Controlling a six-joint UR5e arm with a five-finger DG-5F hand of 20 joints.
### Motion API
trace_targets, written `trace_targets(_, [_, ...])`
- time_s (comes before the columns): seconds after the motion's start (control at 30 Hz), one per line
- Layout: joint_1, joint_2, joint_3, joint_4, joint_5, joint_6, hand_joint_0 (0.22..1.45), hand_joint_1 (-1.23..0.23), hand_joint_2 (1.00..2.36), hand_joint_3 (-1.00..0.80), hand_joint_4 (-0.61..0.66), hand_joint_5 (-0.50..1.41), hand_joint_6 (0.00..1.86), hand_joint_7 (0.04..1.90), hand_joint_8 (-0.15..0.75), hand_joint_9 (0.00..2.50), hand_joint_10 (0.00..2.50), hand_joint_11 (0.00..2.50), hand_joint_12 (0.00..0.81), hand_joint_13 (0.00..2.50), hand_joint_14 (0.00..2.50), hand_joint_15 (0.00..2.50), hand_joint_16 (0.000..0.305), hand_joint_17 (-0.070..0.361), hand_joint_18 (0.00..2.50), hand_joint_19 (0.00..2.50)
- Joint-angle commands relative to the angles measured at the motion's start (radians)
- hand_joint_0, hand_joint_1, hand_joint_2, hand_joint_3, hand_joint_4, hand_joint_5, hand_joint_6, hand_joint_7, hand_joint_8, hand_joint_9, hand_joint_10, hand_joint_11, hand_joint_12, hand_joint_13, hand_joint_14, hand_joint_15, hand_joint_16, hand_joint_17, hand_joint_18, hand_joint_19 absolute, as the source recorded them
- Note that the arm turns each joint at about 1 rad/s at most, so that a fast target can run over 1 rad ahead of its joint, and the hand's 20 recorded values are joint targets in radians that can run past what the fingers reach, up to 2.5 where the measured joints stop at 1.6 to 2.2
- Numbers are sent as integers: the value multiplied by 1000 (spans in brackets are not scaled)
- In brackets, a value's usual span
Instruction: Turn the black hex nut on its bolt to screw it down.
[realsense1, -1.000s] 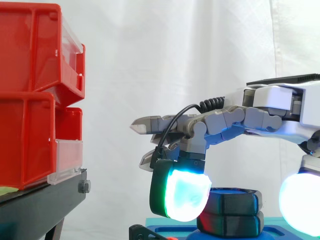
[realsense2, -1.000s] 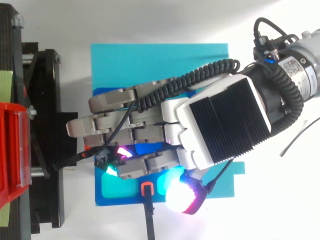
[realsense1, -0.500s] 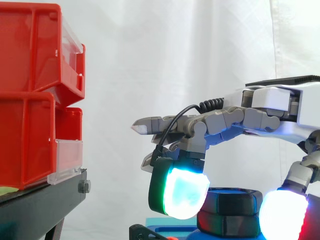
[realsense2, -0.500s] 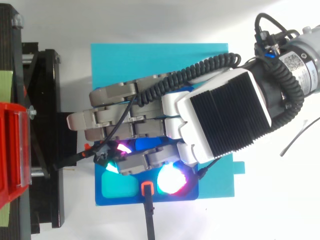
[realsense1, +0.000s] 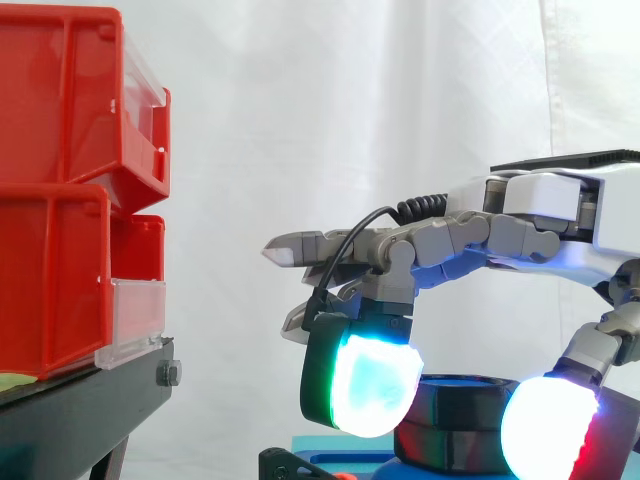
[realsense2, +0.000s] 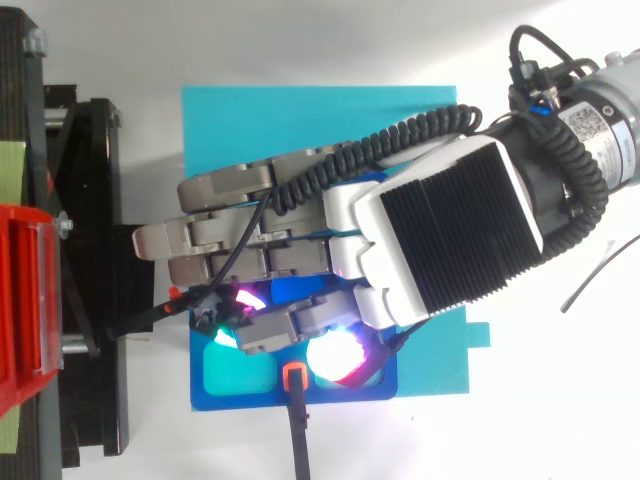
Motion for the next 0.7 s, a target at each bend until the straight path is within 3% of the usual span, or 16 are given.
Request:
trace_targets(0.0, [0,0,1,1,0,0,637,-611,1013,-371,79,-109,502,1280,222,508,0,0,316,185,0,0,41,93,228,302])
trace_targets(0.27, [0,0,0,6,0,0,521,-565,1000,-500,140,-115,503,1235,236,508,0,0,335,180,0,0,45,101,224,302])
trace_targets(0.5, [5,2,1,1,2,6,470,-486,1000,-500,191,-132,503,1126,255,507,0,0,359,175,0,0,50,112,224,292])
trace_targets(0.57, [11,3,44,-16,2,12,463,-473,1000,-500,182,-134,503,1122,257,500,0,0,364,167,0,0,51,115,216,293])
trace_targets(0.67, [12,3,97,-100,0,29,459,-467,1000,-500,190,-138,504,1124,257,486,0,0,367,159,0,0,51,116,204,286])
